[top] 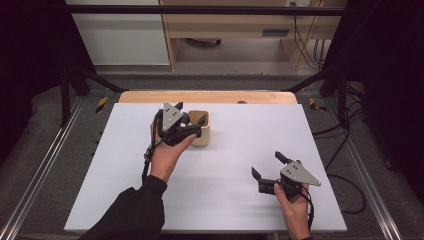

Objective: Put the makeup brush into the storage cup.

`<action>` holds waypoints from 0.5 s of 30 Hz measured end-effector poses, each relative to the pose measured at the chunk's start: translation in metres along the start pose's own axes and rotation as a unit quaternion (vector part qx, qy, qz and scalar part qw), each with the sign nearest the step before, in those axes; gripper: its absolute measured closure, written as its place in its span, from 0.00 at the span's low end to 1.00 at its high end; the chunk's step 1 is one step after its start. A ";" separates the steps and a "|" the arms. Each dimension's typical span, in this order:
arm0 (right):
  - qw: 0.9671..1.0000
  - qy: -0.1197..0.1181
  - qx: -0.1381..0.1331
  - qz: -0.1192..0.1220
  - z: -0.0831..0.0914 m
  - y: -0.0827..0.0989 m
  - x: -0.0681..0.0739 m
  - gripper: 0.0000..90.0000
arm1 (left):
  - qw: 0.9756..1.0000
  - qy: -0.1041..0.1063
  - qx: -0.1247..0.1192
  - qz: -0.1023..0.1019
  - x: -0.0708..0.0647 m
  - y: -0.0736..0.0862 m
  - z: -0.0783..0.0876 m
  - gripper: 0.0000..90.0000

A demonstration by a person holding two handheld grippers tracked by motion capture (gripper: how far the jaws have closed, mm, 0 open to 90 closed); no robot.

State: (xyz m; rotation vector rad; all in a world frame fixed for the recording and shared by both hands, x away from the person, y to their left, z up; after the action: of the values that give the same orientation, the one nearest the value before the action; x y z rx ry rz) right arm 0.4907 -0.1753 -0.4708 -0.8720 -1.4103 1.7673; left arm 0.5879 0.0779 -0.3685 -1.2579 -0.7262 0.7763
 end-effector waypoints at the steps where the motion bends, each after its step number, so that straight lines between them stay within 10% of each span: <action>1: 1.000 0.001 0.000 0.000 0.000 0.000 0.000 0.04 | 1.000 0.004 0.000 -0.003 -0.001 0.000 0.002 0.12; 15: 1.000 0.005 0.000 0.000 0.001 -0.001 -0.001 0.03 | 0.998 0.068 -0.006 -0.007 -0.027 0.000 0.033 0.04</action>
State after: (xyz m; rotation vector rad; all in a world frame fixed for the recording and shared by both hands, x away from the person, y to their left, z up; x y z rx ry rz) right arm 0.4905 -0.1759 -0.4698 -0.8802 -1.4045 1.7614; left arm 0.5457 0.0726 -0.3648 -1.3009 -0.6301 0.6684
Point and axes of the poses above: each handheld gripper's, and its own axes: z roughly backward along the jaws, y roughly out of its underside, x roughly to its left, the point moved 8 cm from there along -z, roughly forward along the jaws, and after that the axes turned 2 degrees about z, right-handed, at the moved point
